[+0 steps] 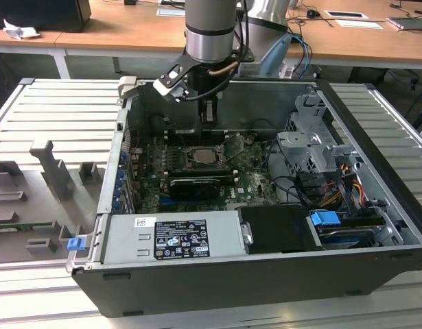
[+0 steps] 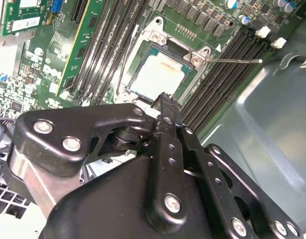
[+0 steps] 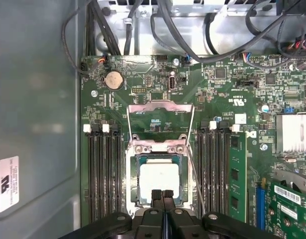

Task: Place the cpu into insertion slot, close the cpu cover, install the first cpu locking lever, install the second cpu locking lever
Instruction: 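Close the cpu cover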

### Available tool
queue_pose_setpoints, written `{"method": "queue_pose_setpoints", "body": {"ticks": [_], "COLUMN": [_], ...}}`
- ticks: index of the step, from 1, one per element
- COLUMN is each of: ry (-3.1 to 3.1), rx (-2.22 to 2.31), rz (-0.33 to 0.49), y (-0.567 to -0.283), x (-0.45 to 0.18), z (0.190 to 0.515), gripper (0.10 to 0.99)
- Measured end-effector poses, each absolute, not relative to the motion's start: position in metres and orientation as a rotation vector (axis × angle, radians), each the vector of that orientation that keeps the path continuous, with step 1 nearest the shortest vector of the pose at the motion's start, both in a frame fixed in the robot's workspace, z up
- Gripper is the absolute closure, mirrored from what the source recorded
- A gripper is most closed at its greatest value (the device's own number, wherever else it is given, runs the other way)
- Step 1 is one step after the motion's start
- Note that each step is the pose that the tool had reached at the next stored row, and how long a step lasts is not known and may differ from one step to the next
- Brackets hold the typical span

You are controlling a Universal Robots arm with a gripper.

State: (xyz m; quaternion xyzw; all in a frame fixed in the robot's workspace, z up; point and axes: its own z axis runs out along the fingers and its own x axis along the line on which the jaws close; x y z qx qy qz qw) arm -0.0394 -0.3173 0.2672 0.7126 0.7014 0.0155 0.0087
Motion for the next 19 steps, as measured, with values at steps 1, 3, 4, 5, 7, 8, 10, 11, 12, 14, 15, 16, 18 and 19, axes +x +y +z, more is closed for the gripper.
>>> {"method": "queue_pose_setpoints", "body": {"ticks": [1,3,4,5,7,8,10,11,12,14,15,16,18,19], "ry": [2.191,2.191,2.191,2.192,2.192,2.192,2.192,2.192,2.193,2.193,2.193,2.193,2.193,2.193], "rx": [2.226,2.226,2.226,2.227,2.227,2.227,2.227,2.228,2.228,2.228,2.228,2.228,2.228,2.228], "rz": [0.048,0.049,0.048,0.047,0.047,0.047,0.046,0.046,0.046,0.045,0.045,0.045,0.045,0.045], "y": [-0.317,-0.317,-0.317,-0.317,-0.317,-0.317,-0.317,-0.317,-0.317,-0.317,-0.317,-0.317,-0.317,-0.317], "x": [-0.039,-0.037,-0.034,-0.03,-0.027,-0.024,-0.02,-0.019,-0.018,-0.015,-0.013,-0.013,-0.011,-0.009], "z": [0.268,0.268,0.268,0.268,0.268,0.268,0.268,0.268,0.268,0.268,0.268,0.268,0.268,0.268], "gripper": [0.98,0.98,0.98,0.98,0.98,0.98,0.98,0.98,0.98,0.98,0.98,0.98,0.98,0.98]}}
